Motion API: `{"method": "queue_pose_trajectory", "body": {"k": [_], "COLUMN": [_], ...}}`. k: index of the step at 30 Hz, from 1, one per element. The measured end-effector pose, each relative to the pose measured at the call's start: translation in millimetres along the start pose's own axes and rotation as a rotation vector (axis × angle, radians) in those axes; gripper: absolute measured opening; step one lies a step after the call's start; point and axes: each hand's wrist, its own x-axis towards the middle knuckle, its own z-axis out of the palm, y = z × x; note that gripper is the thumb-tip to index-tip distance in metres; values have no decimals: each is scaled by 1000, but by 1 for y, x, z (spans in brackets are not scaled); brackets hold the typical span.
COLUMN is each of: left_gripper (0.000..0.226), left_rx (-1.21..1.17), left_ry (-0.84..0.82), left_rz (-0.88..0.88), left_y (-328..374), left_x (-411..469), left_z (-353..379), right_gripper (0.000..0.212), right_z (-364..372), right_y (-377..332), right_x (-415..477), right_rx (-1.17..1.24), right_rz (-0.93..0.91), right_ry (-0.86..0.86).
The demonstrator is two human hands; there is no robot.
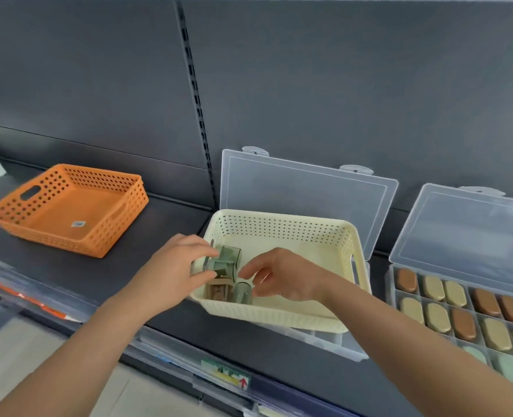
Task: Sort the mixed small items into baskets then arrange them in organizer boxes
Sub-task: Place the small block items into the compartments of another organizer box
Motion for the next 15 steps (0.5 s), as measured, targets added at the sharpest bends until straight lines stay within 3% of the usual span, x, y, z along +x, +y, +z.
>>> {"method": "queue_pose_trajectory", "body": {"k": [3,6,11,15], "left_gripper": [34,39,39,33], "left_rx": [20,50,234,276], "left_ry": [-34,-139,-337,-388], "left_rz": [84,122,151,226], "left_y": [-9,-17,-15,-10], "left_x": [13,31,59,72], "left_z": [-6,-8,0,7], "right_gripper": [34,31,23,20], "right_z": [4,3,-7,-16], "right_y": [-3,1,17,25], "right_x": [17,23,20,8], "right_rx": [22,0,57,105], "right_rz": [6,15,76,147], "right_ry": [-133,-154,51,194]}}
